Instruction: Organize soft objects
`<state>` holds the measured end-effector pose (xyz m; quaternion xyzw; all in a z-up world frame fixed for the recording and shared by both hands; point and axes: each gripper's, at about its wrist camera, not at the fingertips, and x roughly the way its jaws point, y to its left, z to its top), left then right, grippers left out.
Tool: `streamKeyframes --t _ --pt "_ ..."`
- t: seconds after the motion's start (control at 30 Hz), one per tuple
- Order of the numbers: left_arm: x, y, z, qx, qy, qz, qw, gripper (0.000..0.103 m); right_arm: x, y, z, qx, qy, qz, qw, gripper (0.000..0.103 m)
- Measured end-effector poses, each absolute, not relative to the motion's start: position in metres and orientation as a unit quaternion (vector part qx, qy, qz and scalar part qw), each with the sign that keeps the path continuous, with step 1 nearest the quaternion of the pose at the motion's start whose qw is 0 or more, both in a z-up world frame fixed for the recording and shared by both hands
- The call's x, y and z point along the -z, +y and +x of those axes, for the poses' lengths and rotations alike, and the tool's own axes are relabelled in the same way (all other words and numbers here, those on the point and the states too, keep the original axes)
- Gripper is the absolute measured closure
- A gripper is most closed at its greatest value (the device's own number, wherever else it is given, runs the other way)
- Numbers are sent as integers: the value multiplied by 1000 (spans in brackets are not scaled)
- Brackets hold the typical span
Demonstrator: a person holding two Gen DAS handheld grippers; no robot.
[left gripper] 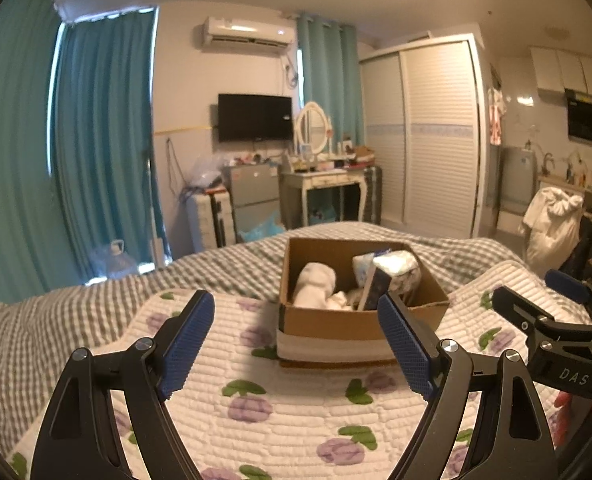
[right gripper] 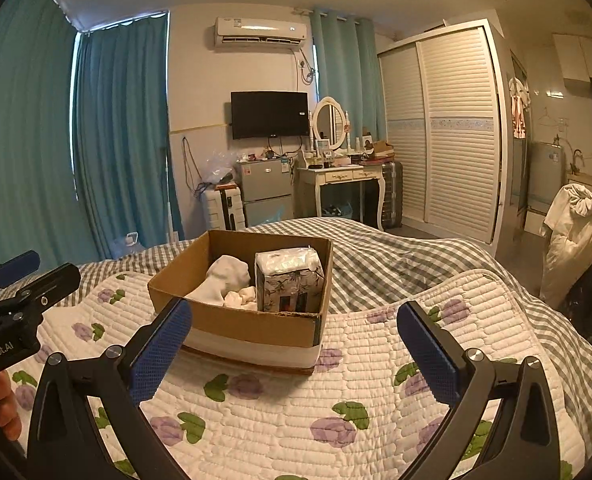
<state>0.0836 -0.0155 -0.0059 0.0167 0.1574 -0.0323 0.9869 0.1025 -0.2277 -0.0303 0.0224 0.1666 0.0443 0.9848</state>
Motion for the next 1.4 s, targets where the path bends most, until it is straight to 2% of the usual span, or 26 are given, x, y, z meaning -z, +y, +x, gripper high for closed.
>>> streamKeyframes --t 1.4 --pt "18 -17 85 38 163 33 985 18 32 -226 101 -38 170 22 984 0"
